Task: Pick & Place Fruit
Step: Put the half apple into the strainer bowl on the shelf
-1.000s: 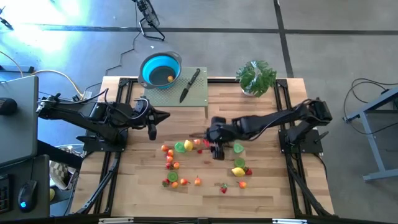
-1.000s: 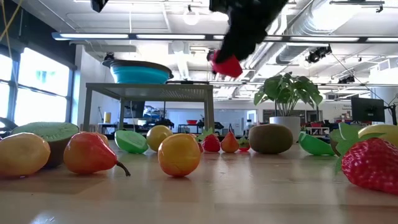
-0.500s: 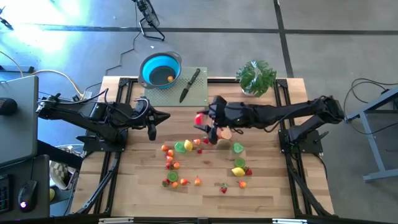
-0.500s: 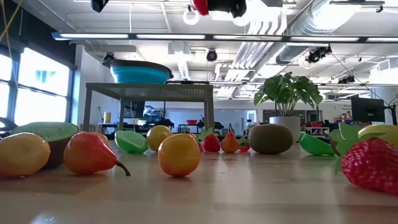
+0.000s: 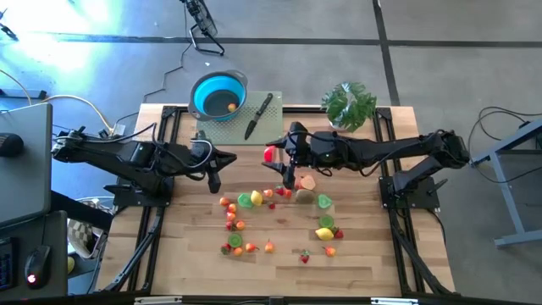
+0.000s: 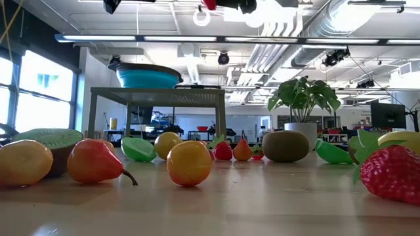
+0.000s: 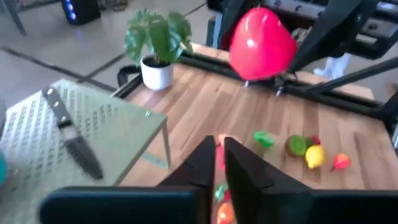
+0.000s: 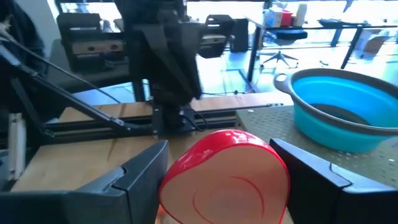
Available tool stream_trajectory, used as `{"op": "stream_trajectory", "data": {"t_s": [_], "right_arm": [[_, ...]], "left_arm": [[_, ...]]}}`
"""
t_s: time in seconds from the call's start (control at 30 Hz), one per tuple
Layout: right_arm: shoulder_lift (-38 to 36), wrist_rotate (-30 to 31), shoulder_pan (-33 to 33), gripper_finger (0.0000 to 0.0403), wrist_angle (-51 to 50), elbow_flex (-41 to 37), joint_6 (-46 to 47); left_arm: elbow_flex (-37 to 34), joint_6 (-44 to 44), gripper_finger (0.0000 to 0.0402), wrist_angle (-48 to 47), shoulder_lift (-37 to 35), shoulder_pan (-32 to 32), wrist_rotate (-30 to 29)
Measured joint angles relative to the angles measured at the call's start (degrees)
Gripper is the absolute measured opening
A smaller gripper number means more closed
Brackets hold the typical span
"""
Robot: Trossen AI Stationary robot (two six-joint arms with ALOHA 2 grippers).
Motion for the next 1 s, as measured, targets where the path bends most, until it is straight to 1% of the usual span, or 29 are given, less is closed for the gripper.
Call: {"op": "stream_trajectory", "data": {"t_s": [0.07,0.17,0.23,0.3,0.37,0.4,0.53,0.6,0.7,0.8,0.9,1.0], "right_arm": [[0.0,-0.86,-0.03,0.0259,0.03,0.0,-0.01],[0.0,-1.73,-0.01,0.0258,0.02,0.0,-0.05],[0.0,-2.81,-0.03,0.0256,0.03,0.0,-0.33],[0.0,-2.9,-0.03,0.0256,0.04,0.0,-0.44],[0.0,-2.92,-0.03,0.0259,0.04,0.0,-0.86],[0.0,-2.92,-0.03,0.026,0.04,0.0,-1.45],[0.0,-3.07,0.1,0.0256,0.12,0.0,-3.17],[0.02,-3.09,0.1,0.0256,0.53,0.0,-3.86],[0.02,-3.87,0.47,0.026,1.62,0.0,-4.95],[0.02,-4.64,0.58,0.0262,2.31,0.0,-4.98],[0.02,-6.07,0.61,0.0256,2.42,0.0,-4.98],[0.02,-6.35,0.61,0.0256,2.45,0.0,-4.98]], "left_arm": [[0.02,0.32,0.007,3.37,0.91,0.0,-0.64],[0.01,-0.51,0.0129,7.75,1.69,0.01,-2.15],[0.02,-2.82,0.0172,10.32,1.86,0.92,-2.54],[0.02,-7.02,0.0215,11.5,1.86,2.65,-1.48],[0.02,-12.8,0.0253,11.27,1.82,4.72,1.57],[0.02,-15.76,0.0271,11.18,1.82,6.03,4.09],[0.02,-26.43,0.0324,11.31,2.05,11.15,18.02],[0.04,-31.88,0.0338,11.91,3.15,13.28,24.24],[-0.04,-36.87,0.0347,12.32,4.7,15.28,29.99],[0.04,-38.34,0.0349,15.55,6.34,16.34,32.92],[0.02,-38.53,0.0349,22.61,8.15,16.98,35.73],[0.15,-38.24,0.0349,26.23,9.45,16.96,36.3]]}}
